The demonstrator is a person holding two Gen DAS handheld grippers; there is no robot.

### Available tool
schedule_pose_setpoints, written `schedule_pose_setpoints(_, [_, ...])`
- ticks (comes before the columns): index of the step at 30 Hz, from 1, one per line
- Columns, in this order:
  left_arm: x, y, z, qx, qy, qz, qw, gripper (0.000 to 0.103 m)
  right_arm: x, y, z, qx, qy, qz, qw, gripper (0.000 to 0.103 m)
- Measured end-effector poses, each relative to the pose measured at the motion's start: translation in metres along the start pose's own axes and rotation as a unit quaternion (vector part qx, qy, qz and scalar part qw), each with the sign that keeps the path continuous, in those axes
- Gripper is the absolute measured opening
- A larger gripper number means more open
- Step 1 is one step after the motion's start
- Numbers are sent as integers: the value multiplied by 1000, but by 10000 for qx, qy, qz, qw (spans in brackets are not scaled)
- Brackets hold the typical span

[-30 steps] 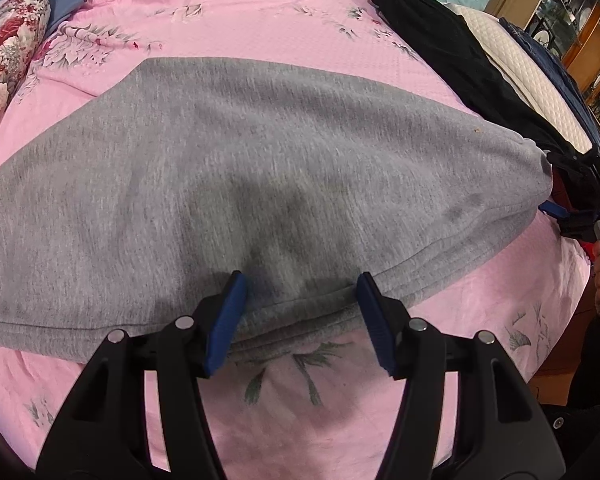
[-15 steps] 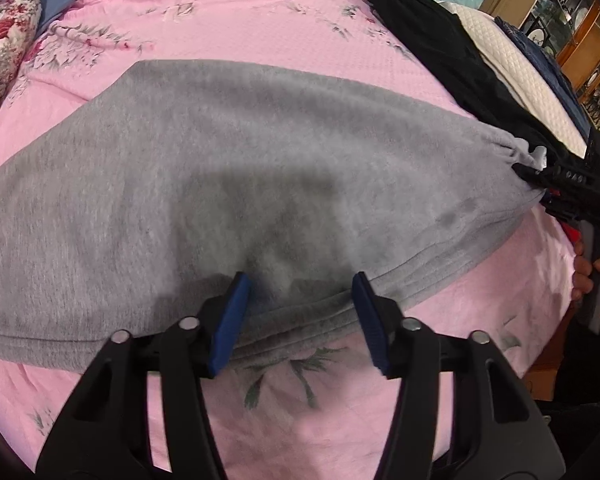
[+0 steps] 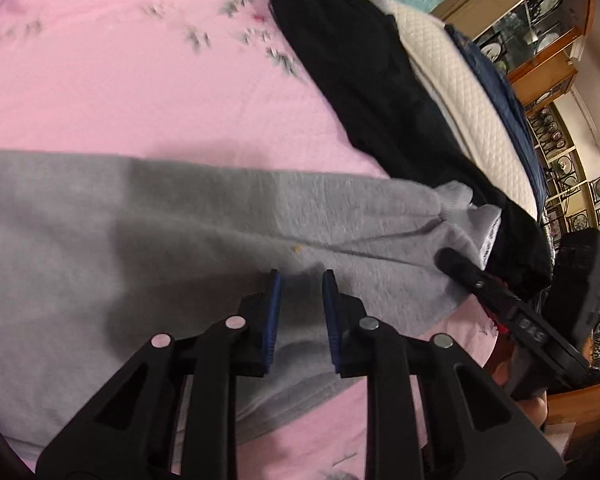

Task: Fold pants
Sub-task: 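Regrasp the cuff with the right tool and smooth the fold edge with the left tool, then lift the labelled cuff with the right tool and lay it onto the folded legs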

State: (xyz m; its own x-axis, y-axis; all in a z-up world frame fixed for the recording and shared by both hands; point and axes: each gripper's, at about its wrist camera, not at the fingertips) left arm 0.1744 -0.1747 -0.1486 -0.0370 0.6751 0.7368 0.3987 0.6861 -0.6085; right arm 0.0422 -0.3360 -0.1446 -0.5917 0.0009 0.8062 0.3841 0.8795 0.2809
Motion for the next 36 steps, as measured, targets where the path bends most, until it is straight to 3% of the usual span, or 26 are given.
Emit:
schedule_pose_setpoints(4, [-19, -5, 20, -86, 289, 62, 9995, 19, 1, -3, -2, -29, 20, -150, 9999, 31])
schedule_pose_setpoints(7, [-23, -12, 33, -242, 166, -102, 9995, 19, -2, -2, -3, -4, 21, -197, 9998, 31])
schedule_pose_setpoints(11, [-21, -6, 31, -46, 205, 77, 9998, 19, -10, -6, -4, -93, 117, -168, 9997, 31])
schedule_pose_setpoints(15, [-2, -9, 19, -106, 33, 123, 9999, 19, -16, -14, -6, -320, 339, -240, 9986, 32])
schedule_pose_setpoints(18, [11, -7, 1, -96, -170, -212, 9996, 19, -21, -16, -7, -379, 417, -245, 9981, 33])
schedule_pose_setpoints(21, [1, 7, -15, 171, -58, -378, 9991, 3, -21, -15, -7, -317, 393, -243, 9984, 33])
schedule_pose_setpoints(24, [-15, 20, -24, 394, 66, -383, 9985, 0, -21, -13, -9, -262, 395, -229, 9986, 33])
schedule_pose_setpoints(29, [-21, 27, -26, 349, -10, -301, 9989, 0, -23, -7, -10, -189, 339, -97, 9992, 31])
schedule_pose_setpoints(33, [-5, 27, -12, 391, 51, 10, 9992, 0, -21, -5, -13, -290, 260, -107, 9992, 29])
schedule_pose_setpoints(36, [34, 38, 14, 393, -194, 27, 9990, 0, -8, 6, -16, -140, 103, -68, 9998, 27])
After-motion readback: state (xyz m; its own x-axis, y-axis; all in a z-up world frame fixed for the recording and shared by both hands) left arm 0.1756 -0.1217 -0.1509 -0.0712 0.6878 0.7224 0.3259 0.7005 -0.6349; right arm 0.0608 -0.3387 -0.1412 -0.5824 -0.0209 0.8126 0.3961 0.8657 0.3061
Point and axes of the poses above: each gripper's, at about its wrist camera, not at the fingertips, and x roughly against the way its jaws point, y to its left, z to its underside, and after that the axes turned 9 degrees about z, right-handed
